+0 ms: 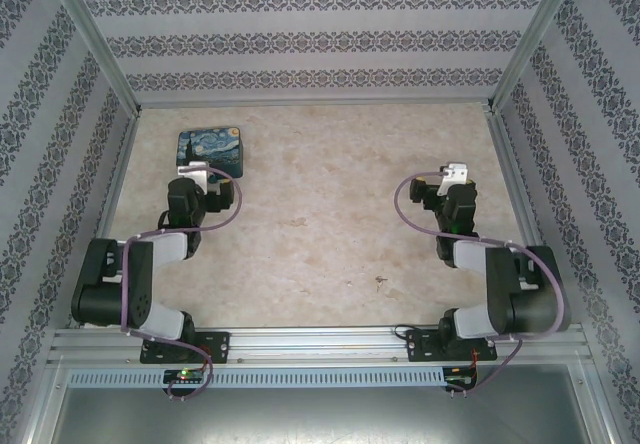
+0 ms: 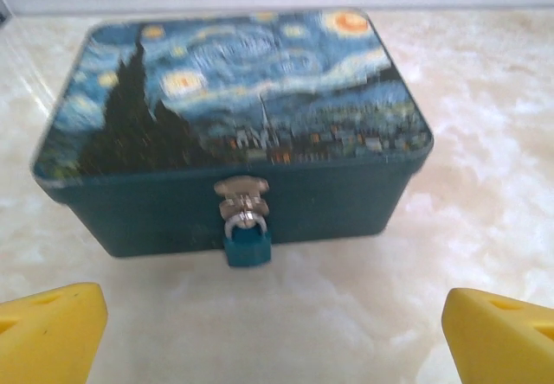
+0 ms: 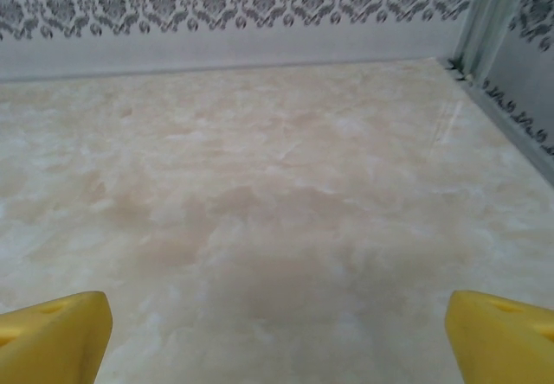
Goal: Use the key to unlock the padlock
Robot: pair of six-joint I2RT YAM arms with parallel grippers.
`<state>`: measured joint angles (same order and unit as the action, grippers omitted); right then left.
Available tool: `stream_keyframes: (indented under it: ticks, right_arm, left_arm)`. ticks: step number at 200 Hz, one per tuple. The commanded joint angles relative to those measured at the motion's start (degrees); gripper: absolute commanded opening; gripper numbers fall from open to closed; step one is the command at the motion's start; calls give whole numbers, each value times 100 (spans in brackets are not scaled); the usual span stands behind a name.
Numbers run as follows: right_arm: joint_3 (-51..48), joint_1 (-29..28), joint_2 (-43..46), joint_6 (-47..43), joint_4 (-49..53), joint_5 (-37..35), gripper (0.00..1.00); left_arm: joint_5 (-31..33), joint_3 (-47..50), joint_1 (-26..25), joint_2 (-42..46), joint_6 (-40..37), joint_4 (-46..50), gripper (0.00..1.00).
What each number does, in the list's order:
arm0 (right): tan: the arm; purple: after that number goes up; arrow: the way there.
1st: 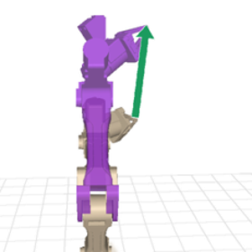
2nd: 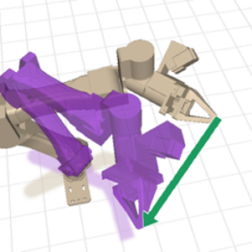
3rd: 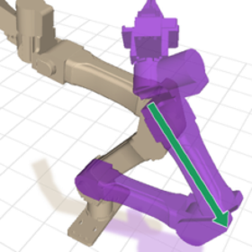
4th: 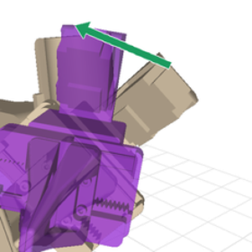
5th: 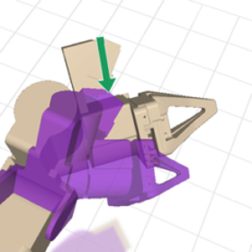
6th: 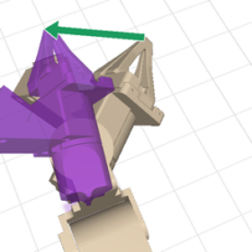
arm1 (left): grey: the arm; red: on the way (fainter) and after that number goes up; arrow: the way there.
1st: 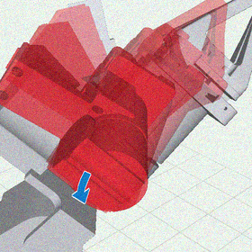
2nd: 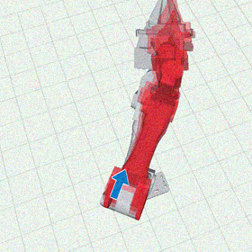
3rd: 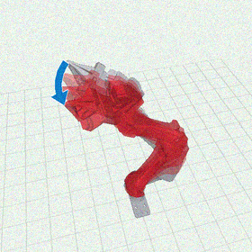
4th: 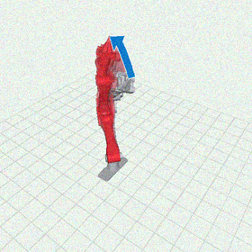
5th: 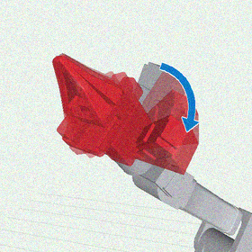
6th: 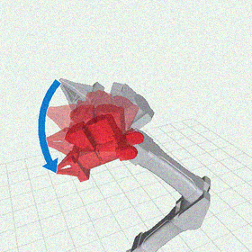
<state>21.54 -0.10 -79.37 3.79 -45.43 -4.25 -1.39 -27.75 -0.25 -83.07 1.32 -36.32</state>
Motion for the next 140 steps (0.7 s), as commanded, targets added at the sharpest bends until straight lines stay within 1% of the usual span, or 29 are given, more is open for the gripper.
stream_keyframes:
  ticks: [1,14,27,40,49,63,81,96,124,140]
  right_arm:
    - [607,54,482,251,1253,-266,98]
    - [1162,77,612,818,2205,-304,98]
    - [1729,105,647,1576,3184,-236,98]
    - [2121,180,634,2281,3702,-117,98]
    - [2211,293,617,2501,3688,312,98]
    - [2346,455,482,2758,3590,1219,98]
    - [2635,428,297,2966,3904,1831,98]
    - [2452,415,234,3221,3508,2593,98]
    - [2454,180,87,3390,3771,3075,98]
    - [2360,113,20,3570,3717,3366,98]
  left_arm:
    - [358,-297,84,371,94,773,100]
    - [493,-552,86,473,175,1096,100]
    - [556,-961,87,436,207,1557,100]
    - [699,-1511,110,261,429,2125,100]
    - [693,-1951,167,68,635,2576,99]
    - [677,-2638,269,-292,979,3131,100]
    - [558,-3477,413,-831,1317,3655,100]
    - [440,-4257,544,-1358,1491,4144,100]
    - [157,-5785,764,-2415,1659,5041,100]
    - [68,-6606,856,-2979,1679,5511,100]
